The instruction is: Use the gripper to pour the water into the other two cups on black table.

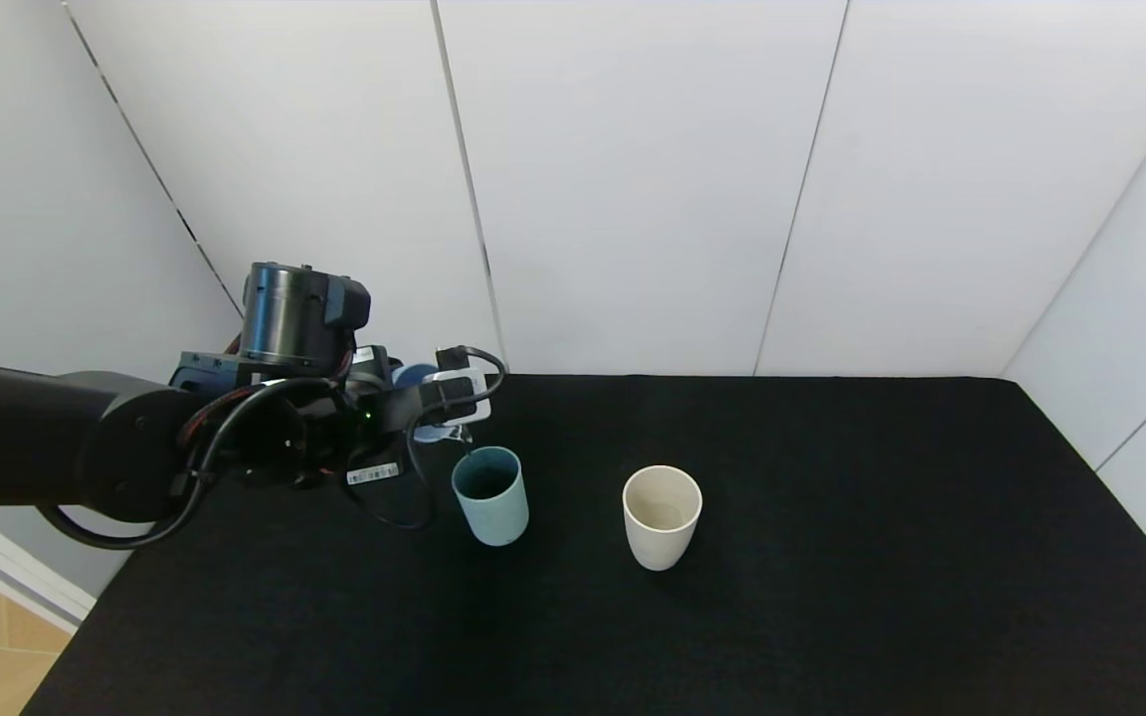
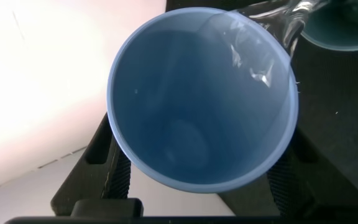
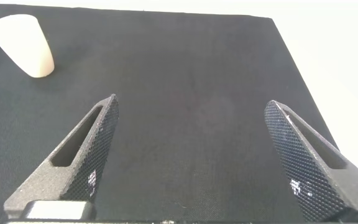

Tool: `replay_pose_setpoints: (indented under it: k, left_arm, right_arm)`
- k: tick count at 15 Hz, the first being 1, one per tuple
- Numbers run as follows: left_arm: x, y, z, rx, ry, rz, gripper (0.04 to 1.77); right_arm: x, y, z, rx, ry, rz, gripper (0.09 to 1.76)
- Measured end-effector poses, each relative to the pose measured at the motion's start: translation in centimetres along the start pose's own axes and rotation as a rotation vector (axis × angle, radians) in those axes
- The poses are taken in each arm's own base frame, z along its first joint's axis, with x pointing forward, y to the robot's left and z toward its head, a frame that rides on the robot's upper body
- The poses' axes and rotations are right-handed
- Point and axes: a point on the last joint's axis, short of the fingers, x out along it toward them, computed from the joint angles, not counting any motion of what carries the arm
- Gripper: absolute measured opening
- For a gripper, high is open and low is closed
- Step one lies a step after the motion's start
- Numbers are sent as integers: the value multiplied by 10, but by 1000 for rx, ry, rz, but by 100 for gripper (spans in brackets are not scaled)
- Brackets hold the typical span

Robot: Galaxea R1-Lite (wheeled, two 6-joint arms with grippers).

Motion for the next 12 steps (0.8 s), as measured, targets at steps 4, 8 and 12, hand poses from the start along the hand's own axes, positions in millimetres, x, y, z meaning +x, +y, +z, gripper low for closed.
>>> replay_pose_setpoints:
  k: [4, 8, 12]
  left_arm:
    - [-1, -2, 3, 37, 16, 6, 123]
    - [-2, -2, 6, 61, 20, 12, 123]
    - [-2, -3, 6, 59, 18, 8, 123]
  right_arm:
    - [0, 0, 0, 0, 0, 0, 171]
    - [0, 0, 0, 0, 0, -1, 171]
    - [0, 0, 0, 0, 0, -1, 171]
